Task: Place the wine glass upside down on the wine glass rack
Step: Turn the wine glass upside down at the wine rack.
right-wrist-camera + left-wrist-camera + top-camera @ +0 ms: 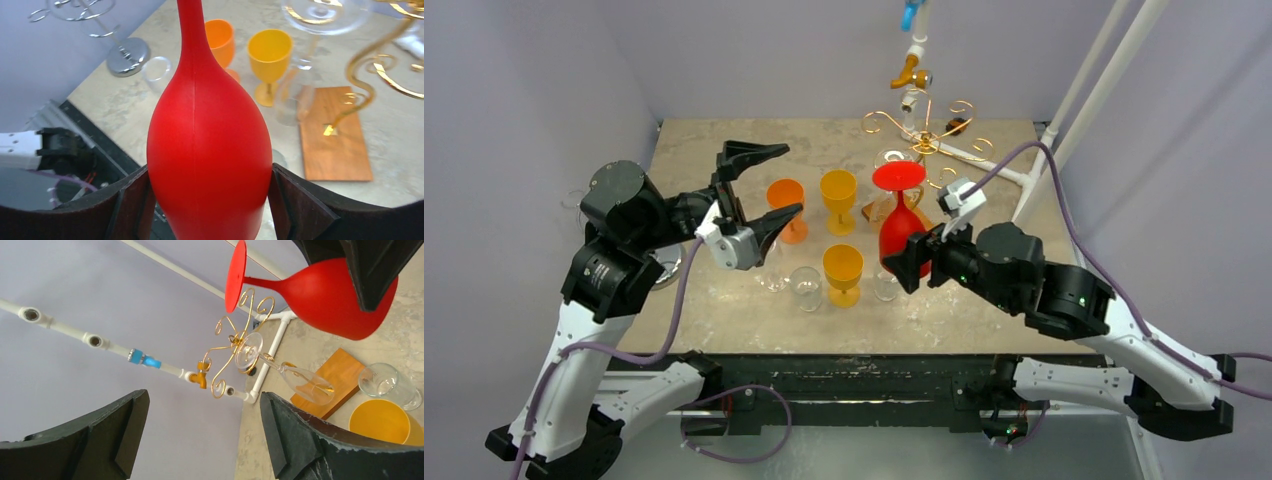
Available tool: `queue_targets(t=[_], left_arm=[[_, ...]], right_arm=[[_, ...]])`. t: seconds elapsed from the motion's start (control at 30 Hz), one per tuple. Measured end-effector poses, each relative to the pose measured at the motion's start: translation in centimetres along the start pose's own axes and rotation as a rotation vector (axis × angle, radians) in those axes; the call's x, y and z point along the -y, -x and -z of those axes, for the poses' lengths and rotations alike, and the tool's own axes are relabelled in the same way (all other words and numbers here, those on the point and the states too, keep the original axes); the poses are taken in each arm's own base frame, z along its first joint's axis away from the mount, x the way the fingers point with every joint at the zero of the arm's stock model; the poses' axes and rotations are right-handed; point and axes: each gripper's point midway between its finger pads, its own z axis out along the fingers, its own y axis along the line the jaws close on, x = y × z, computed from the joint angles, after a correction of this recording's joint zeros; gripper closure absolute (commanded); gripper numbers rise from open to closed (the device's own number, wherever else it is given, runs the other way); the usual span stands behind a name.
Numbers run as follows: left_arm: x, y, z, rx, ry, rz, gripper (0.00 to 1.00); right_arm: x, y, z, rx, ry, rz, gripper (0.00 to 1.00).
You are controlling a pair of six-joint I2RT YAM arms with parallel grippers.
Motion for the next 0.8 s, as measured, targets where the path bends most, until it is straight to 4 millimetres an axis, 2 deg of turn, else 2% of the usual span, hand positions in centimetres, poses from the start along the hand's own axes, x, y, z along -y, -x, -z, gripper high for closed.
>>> queue_targets(t=[0.13,0.27,0.47,0.57,0.67,0.8], left_arm=[[0.3,-0.4,-0.3,-0.005,-0.006,0.065,0.12],[0.6,-1.1,-0.9,-0.013,-0.012,0.139,0.12],[0.5,-2.7,-1.7,-0.050,0.003,0.233,0.12],[0.5,-3.0,-1.7,-0.064,0.009,0.251,0.12],[0.5,-3.0,-1.6,-0.066,0.014,0.253,0.12],[0.3,-2.9,-1.4,-0.070,0.022,0.249,0.12]], right_arm=[[3.6,-0.7,1.8,0.034,-0.116,-0.007,0.40],[6.9,-1.5,2.4,0.055,-0.236,-0.017,0.42],[13.8,-4.1,1.1,-0.003,-0.474,-0.033,0.43],[16.5,-5.2,0.5,-0.041,-0.547,-0.042,0.42],[17.4,-5.7,0.2,-0.058,-0.564,-0.040,0.43],[17.8,-5.0,-0.6,-0.033,-0.556,-0.043,0.43]])
